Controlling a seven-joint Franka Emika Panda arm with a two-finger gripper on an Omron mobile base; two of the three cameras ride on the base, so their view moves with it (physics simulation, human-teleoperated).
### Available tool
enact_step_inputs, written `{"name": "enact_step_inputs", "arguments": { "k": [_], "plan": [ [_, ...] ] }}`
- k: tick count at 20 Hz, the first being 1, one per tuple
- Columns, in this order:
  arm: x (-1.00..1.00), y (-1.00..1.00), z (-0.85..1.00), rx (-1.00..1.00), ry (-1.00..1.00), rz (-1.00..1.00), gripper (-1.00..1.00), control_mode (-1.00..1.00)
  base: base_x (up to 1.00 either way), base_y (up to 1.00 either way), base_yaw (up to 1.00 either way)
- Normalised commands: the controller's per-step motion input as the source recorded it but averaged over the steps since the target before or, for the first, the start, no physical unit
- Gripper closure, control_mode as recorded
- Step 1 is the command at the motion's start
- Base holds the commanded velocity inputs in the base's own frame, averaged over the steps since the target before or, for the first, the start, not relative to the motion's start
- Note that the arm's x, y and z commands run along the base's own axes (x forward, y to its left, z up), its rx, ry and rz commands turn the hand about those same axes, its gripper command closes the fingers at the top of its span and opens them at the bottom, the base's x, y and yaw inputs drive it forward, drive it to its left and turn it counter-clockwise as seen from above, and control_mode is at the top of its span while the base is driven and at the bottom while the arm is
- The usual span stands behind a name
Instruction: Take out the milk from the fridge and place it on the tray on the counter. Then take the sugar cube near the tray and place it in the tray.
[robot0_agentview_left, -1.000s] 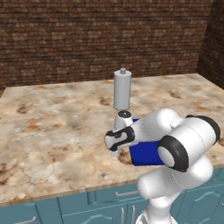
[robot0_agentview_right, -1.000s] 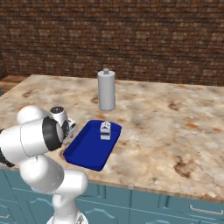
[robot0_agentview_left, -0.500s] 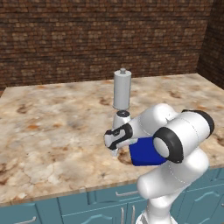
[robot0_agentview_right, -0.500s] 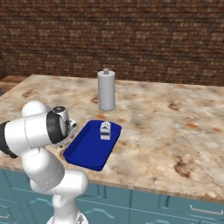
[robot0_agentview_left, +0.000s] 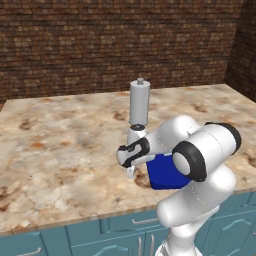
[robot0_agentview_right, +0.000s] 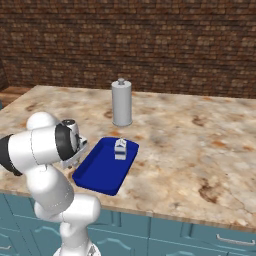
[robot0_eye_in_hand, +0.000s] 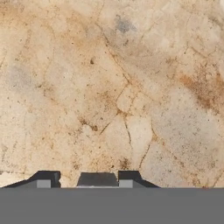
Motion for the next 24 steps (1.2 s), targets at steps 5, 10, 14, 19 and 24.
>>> {"name": "enact_step_inputs", "arguments": {
  "k": [5,10,14,19,24],
  "plan": [
    [-0.15,0.00,-0.14,0.00,0.00,0.00,1.00,-1.00,0.00,0.00,0.00],
    [-0.22,0.01,0.00,0.00,0.00,-0.01,1.00,-1.00,0.00,0.00,0.00],
    [-0.29,0.00,0.24,0.00,-0.01,-0.01,1.00,-1.00,0.00,0.00,0.00],
    [-0.27,0.00,1.00,-0.01,0.12,-0.16,1.00,-1.00,0.00,0.00,0.00],
    [-0.24,-0.26,0.92,-0.02,0.03,-0.34,1.00,-1.00,0.00,0.00,0.00]
  ]
}}
